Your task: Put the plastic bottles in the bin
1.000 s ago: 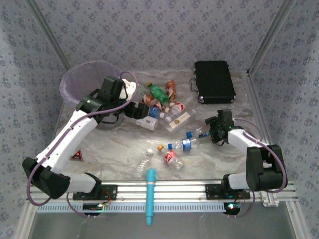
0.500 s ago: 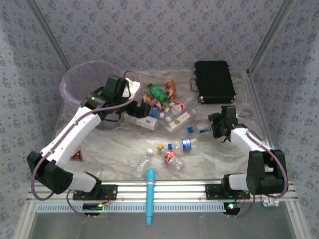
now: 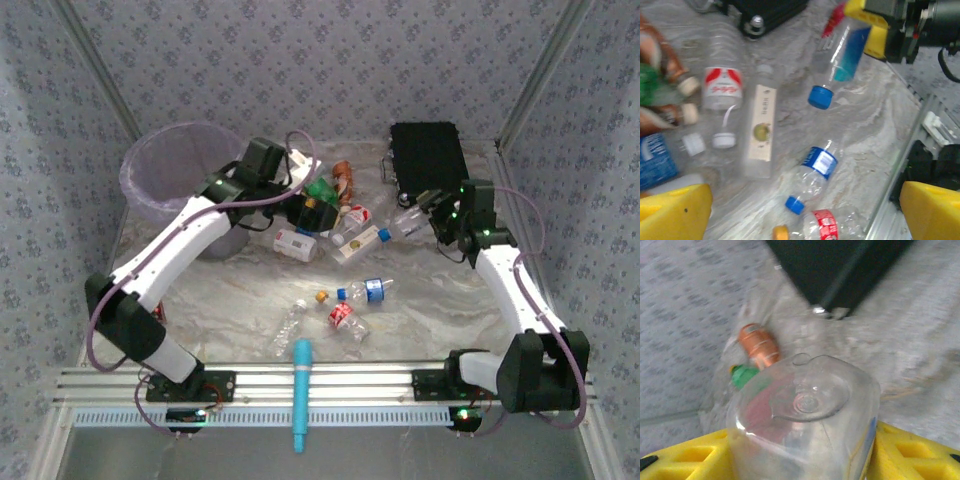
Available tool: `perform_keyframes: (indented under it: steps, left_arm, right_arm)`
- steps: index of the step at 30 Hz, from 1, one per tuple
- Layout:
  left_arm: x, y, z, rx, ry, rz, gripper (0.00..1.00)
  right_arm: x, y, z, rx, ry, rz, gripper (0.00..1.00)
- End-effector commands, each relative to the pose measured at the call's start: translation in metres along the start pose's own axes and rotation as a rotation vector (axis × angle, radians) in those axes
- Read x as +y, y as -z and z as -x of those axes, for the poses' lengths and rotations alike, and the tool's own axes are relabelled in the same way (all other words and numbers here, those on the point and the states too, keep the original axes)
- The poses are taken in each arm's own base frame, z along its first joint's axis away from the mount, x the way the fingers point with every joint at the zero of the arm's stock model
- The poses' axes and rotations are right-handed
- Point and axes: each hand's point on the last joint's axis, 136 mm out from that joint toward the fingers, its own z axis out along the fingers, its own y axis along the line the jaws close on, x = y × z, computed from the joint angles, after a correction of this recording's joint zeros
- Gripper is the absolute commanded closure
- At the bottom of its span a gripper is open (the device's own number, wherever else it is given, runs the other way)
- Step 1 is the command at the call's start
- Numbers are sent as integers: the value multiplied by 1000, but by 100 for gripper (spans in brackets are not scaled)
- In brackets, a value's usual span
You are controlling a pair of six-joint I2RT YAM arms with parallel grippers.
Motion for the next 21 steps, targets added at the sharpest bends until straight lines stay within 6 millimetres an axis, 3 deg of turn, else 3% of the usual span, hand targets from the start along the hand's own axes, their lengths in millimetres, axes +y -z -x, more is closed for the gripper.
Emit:
perform_keyframes:
  steps: [1,5,8,16,21]
  left_arm:
    - [-22,-8,8,9,-9,-138,3]
    - [-32,-30,17,-10,17,-217,3]
    - [-26,-42,21,-2,48,-189,3]
    - [-37,-64,27,5,62,-239,9]
    - [-37,-69,25,16,71,-247,16]
  right_arm:
    - [39,12,-18,99,201,104,41]
    - [77,19,-35,163,291,214,41]
    - [95,21,-48,201,337,263,41]
    - [126,15,-76,286,340,392,41]
    - [136,13,-79,292,326,437,42]
